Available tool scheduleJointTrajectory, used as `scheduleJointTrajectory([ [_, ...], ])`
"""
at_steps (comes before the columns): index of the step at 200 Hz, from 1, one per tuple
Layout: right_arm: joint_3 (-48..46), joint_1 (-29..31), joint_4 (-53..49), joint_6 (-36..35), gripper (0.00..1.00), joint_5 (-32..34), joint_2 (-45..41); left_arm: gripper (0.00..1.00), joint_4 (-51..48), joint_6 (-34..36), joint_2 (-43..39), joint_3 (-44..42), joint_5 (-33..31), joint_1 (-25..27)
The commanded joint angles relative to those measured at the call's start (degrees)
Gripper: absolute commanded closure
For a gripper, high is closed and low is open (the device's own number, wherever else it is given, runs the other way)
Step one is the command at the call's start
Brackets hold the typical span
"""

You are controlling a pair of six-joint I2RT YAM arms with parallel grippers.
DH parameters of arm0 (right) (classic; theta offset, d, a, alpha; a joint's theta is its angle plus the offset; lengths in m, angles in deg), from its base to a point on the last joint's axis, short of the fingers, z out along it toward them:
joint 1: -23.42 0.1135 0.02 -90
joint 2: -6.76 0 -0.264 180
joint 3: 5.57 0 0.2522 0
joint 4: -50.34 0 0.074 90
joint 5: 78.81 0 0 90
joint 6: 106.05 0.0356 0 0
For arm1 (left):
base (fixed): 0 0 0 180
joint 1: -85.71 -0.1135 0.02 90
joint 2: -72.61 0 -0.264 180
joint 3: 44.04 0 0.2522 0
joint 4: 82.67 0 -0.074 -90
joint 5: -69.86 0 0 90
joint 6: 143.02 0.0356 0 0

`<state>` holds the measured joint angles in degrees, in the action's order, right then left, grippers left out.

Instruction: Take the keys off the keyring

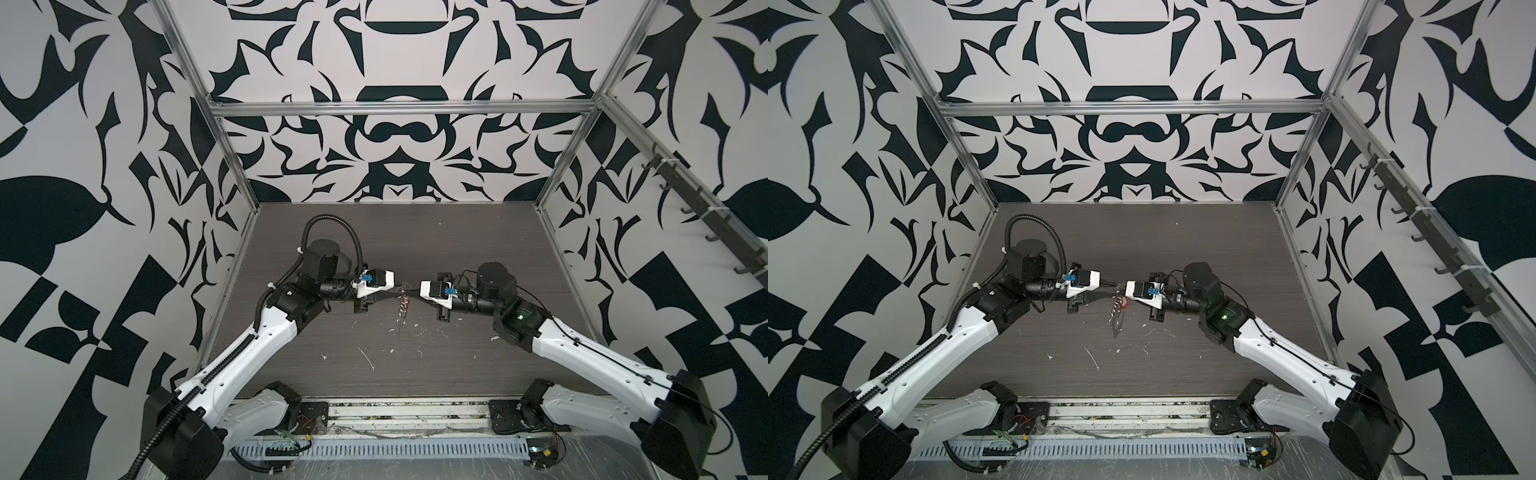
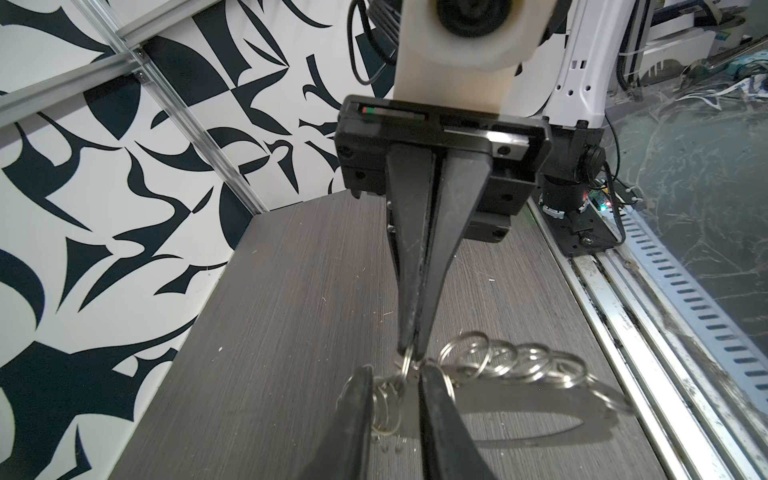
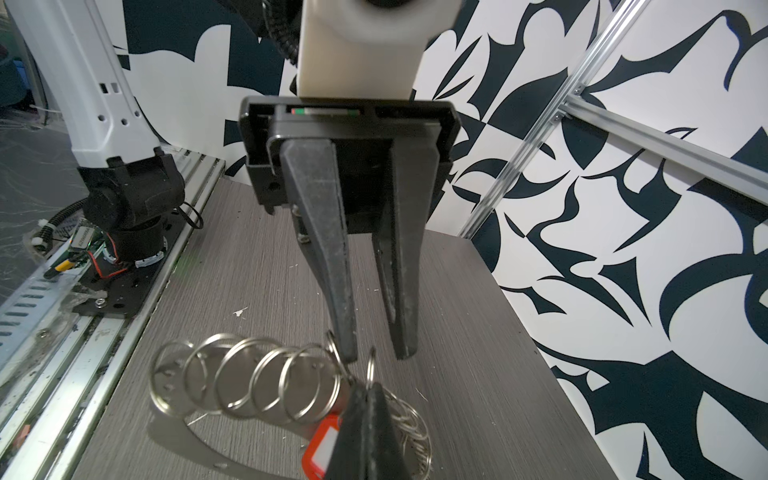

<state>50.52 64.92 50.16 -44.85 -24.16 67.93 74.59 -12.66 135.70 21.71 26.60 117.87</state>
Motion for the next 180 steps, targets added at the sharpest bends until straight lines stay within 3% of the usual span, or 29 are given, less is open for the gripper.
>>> scheduleJointTrajectory([
  [1,3.57,0.27,4.28,0.65,1.0,-0.94,-1.58,0.8,-0.21,0.24,0.47,-0.22,1.03,0.19],
  [53,3.64,0.34,3.84,0.41,1.0,-1.34,-1.16,0.88,-0.26,0.77,0.87,0.57,1.31,0.27],
  [68,3.47,0.42,3.81,0.41,1.0,-1.4,-1.05,0.93,-0.25,0.86,0.72,0.74,1.31,0.27],
  [75,3.38,0.43,3.69,0.37,1.0,-1.38,-0.96,1.0,-0.17,0.97,0.52,0.68,1.23,0.27],
  [117,3.55,0.65,0.47,0.28,1.0,1.61,-2.03,1.0,6.45,1.3,-2.14,-3.27,-0.24,0.27],
  [138,2.49,0.6,-0.23,0.48,0.77,3.89,-3.3,1.0,10.65,2.16,-3.54,-5.7,-0.59,0.27],
  [180,0.87,0.58,0.43,1.76,0.62,5.05,-3.86,1.0,14.75,3.06,-5.12,-7.61,-0.62,0.32],
])
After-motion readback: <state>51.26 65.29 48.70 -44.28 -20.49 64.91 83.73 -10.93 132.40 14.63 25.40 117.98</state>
